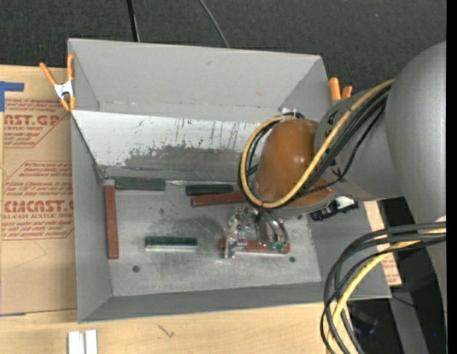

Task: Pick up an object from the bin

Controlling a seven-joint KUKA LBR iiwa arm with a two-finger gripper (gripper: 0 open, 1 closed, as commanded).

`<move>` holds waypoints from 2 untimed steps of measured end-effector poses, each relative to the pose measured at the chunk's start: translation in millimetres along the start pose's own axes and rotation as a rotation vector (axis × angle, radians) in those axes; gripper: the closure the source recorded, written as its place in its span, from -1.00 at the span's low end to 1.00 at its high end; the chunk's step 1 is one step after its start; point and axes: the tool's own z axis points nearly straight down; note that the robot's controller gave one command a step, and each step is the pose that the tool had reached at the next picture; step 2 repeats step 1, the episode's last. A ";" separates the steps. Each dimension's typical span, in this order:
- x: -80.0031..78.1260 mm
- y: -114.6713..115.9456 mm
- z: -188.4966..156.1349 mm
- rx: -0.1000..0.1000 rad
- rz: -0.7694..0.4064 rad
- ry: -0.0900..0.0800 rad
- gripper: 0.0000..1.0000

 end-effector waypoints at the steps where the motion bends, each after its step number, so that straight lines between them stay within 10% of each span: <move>1: 0.2 0.9 -157.5 0.003 -0.024 0.000 1.00; 2: 0.2 0.9 -157.5 0.003 -0.024 0.000 1.00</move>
Offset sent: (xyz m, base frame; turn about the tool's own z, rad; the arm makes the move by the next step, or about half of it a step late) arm 0.0000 0.0000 0.0000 0.0000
